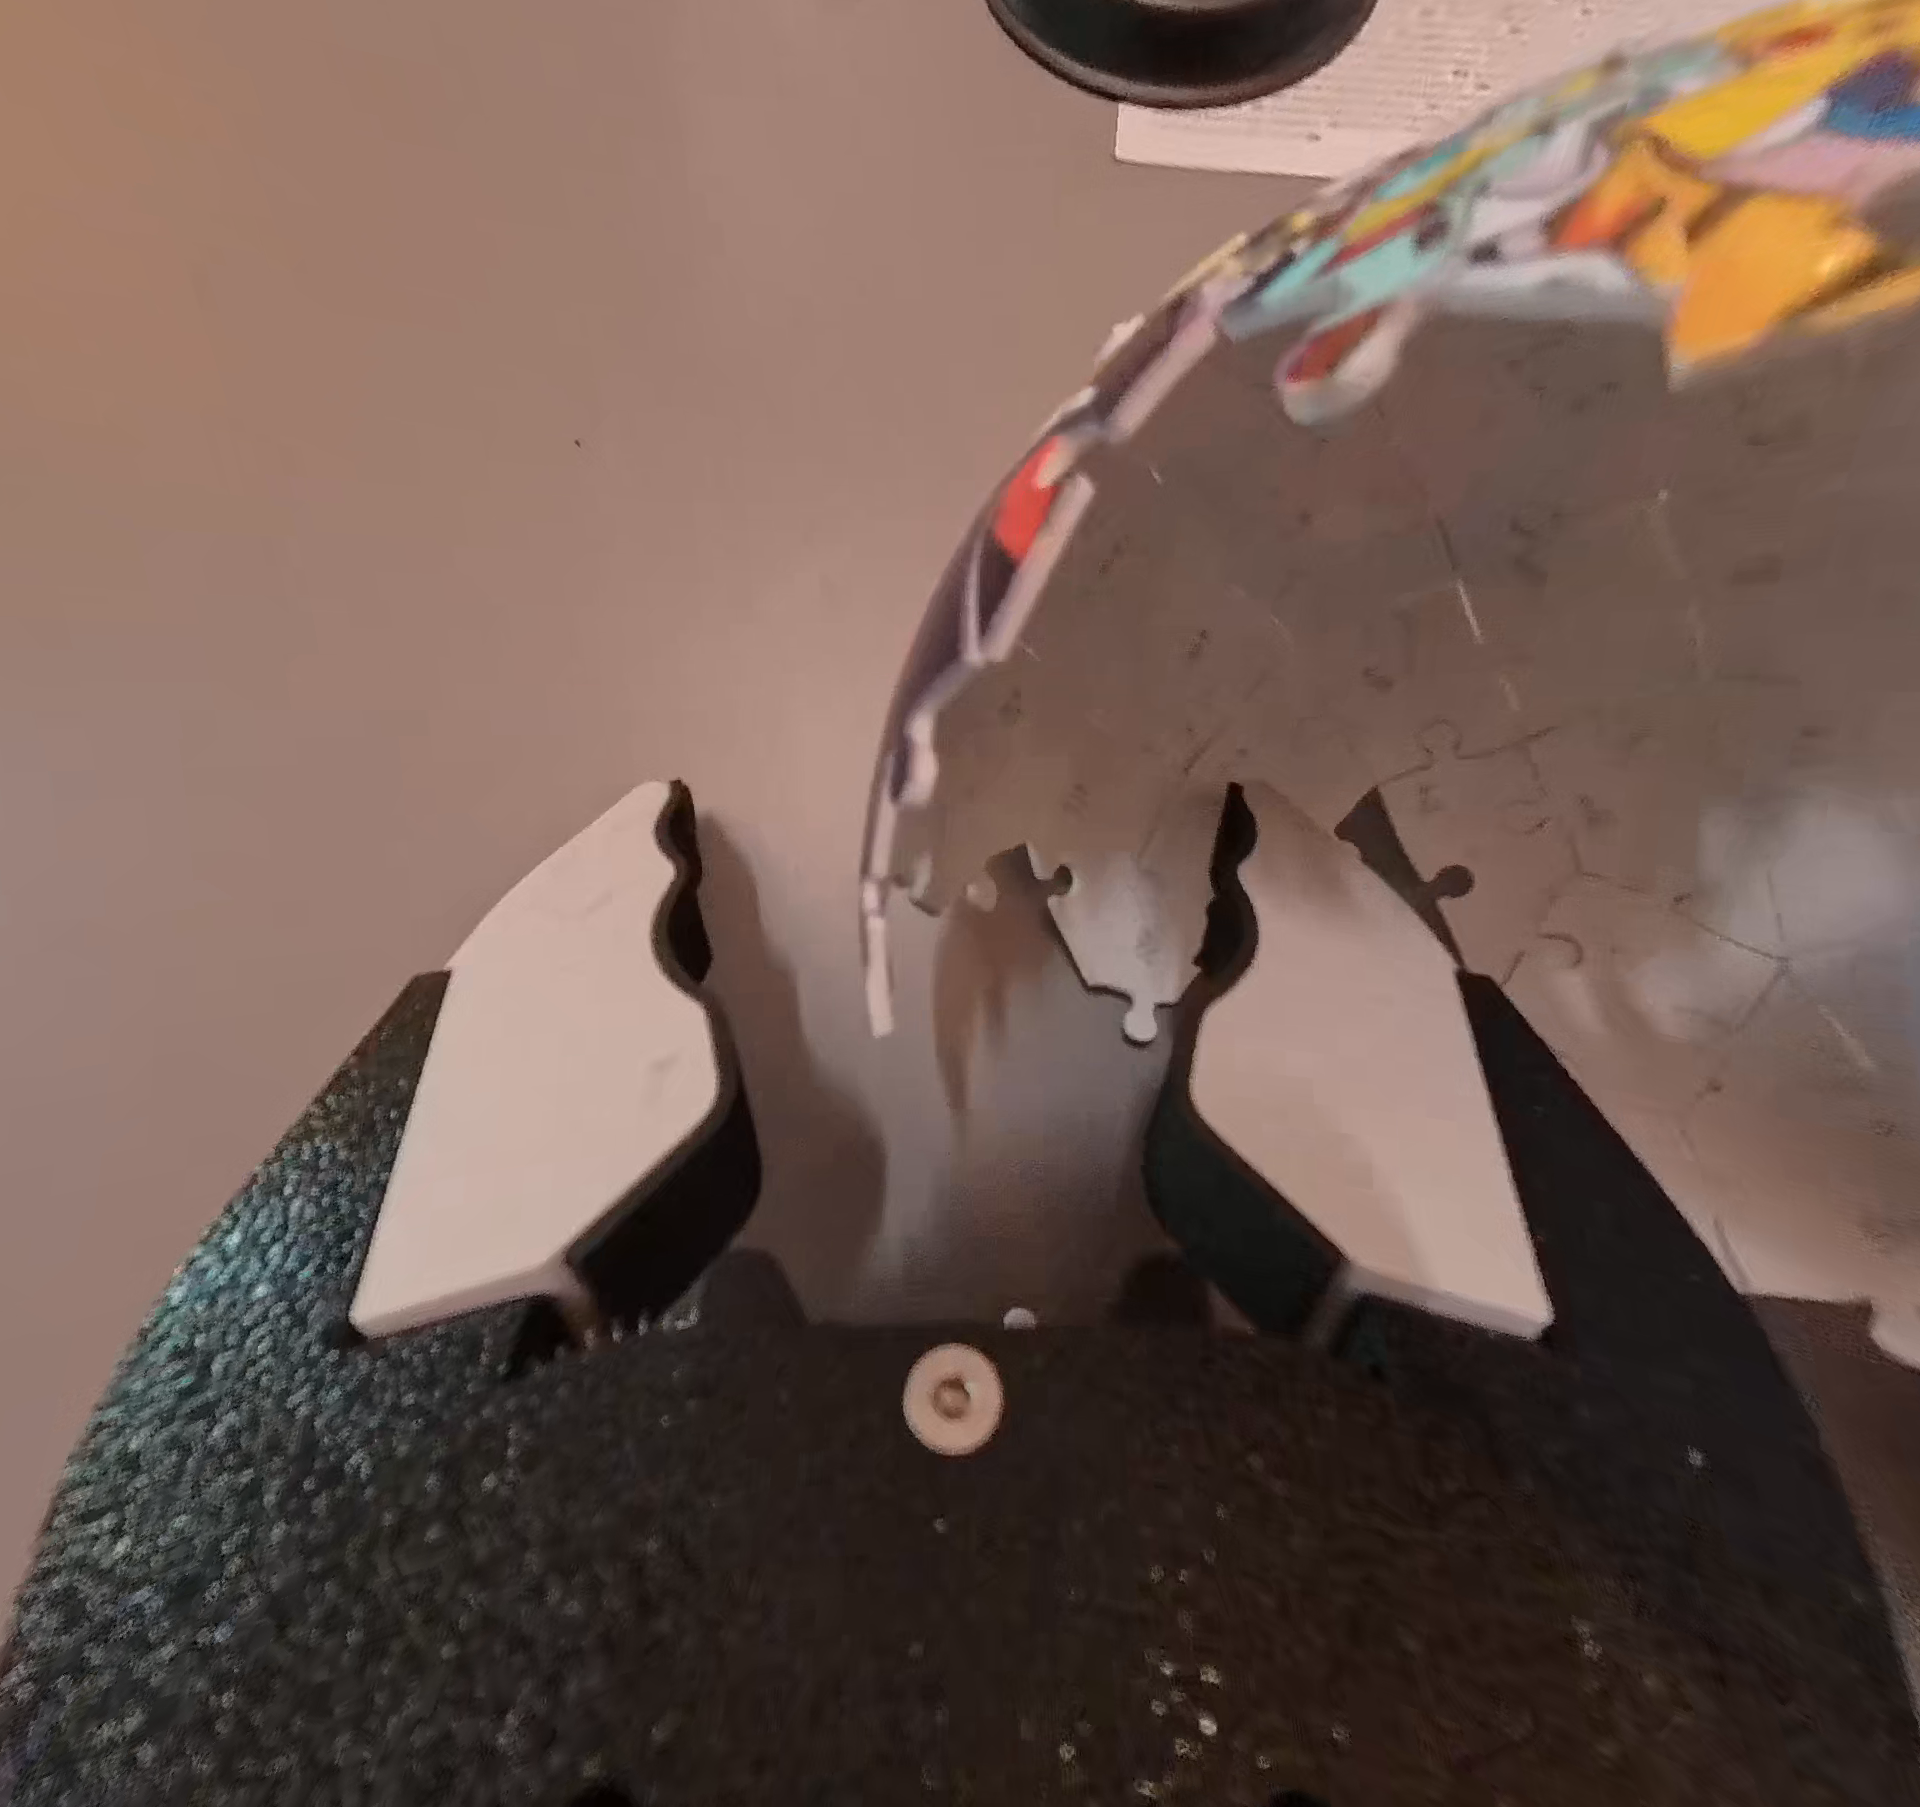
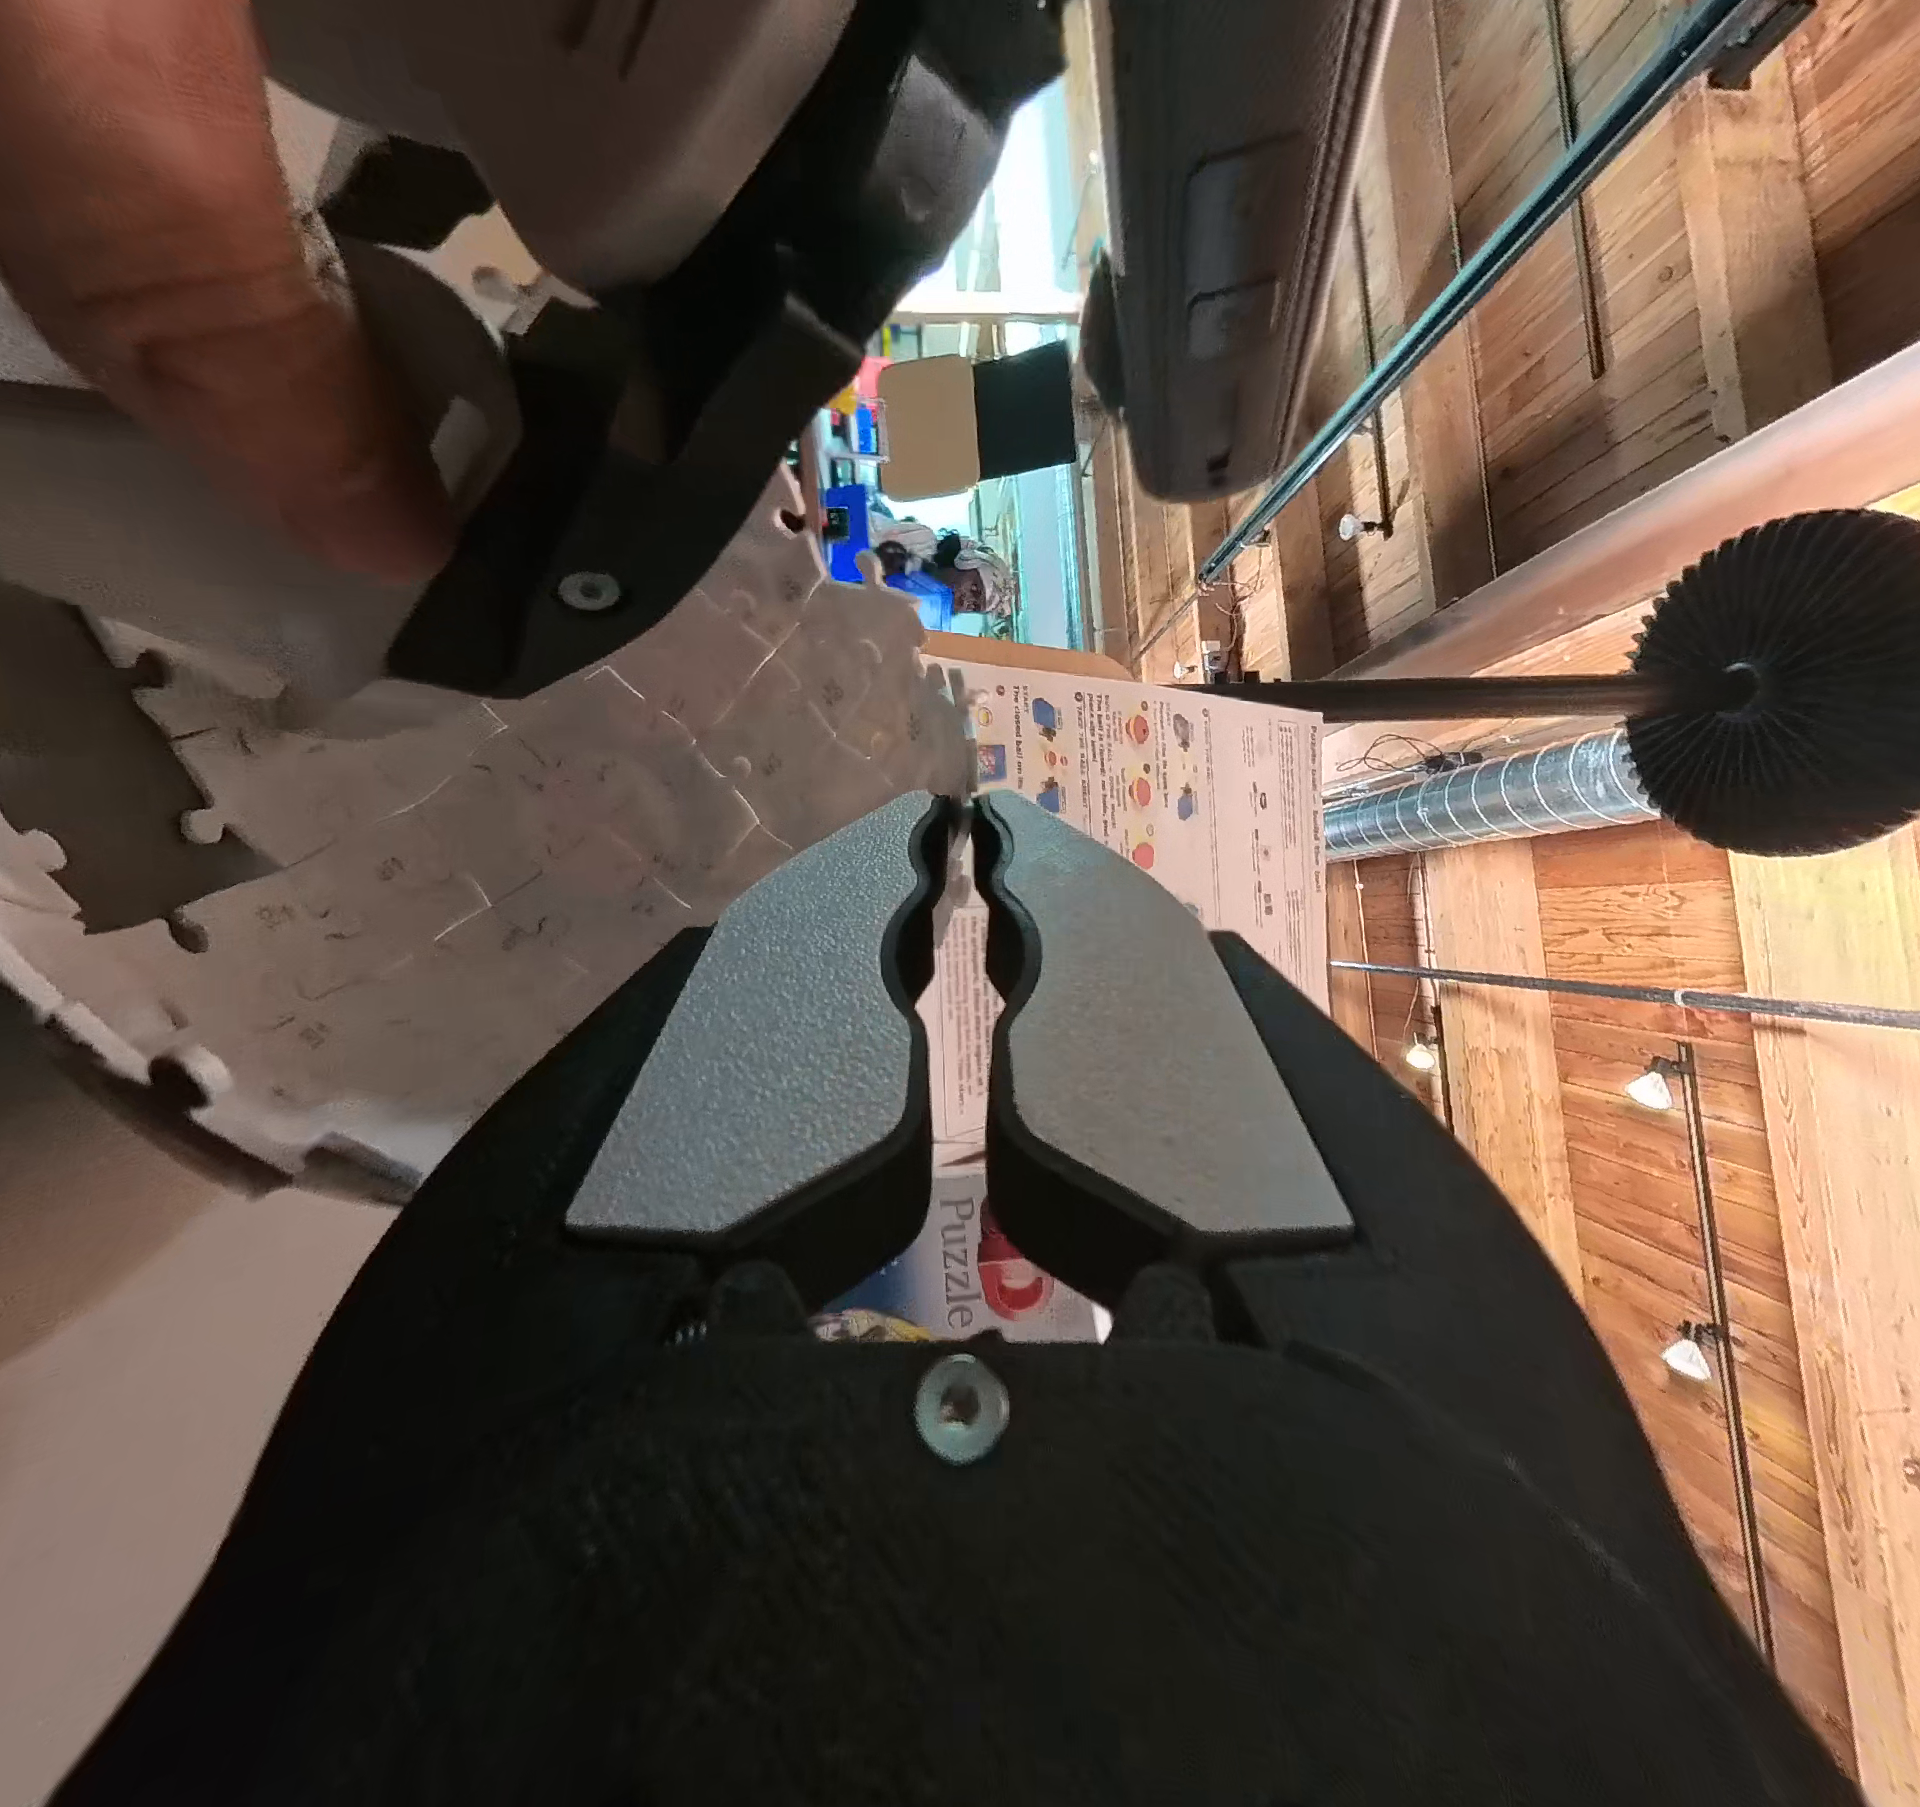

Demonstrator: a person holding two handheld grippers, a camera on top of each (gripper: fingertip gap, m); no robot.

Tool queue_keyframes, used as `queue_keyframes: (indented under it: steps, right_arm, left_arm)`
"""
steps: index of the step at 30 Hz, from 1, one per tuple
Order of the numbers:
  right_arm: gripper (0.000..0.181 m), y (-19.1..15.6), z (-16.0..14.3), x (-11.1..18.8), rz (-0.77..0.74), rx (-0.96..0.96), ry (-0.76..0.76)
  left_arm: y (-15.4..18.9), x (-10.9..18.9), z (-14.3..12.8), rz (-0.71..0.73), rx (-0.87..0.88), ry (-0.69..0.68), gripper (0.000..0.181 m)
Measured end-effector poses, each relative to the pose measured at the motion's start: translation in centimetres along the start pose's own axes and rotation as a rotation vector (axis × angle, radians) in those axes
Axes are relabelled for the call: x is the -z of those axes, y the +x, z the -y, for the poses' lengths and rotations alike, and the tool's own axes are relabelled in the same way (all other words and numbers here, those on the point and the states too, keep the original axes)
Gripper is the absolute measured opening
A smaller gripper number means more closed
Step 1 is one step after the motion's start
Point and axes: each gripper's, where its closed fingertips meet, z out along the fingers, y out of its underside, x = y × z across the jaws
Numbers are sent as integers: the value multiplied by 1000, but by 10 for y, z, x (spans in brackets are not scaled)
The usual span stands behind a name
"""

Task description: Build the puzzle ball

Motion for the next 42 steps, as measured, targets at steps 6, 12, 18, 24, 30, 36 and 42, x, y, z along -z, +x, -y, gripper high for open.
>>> queue_keyframes:
  steps: [6,12,18,24,30,36,42]
  right_arm:
    - [5,-3,-4,-10,62,7,-17]
    - [5,-4,-4,-13,74,29,-29]
    - [5,-3,-1,-14,72,37,-29]
    - [5,-4,-3,-14,74,36,-33]
    - [5,-5,-9,-15,79,33,-52]
    - [5,-5,-10,-14,73,38,-57]
    - [5,-5,-9,-14,73,44,-58]
  left_arm:
    - [0,-3,-2,-32,4,-20,92]
    - [3,-5,0,-43,-30,-31,84]
    - [8,-2,4,-55,-45,-25,87]
    - [5,-4,0,-63,-65,-57,84]
    - [12,-3,3,-68,-182,-73,74]
    - [12,11,8,-168,-49,20,78]
    - [-16,38,14,-152,16,100,83]
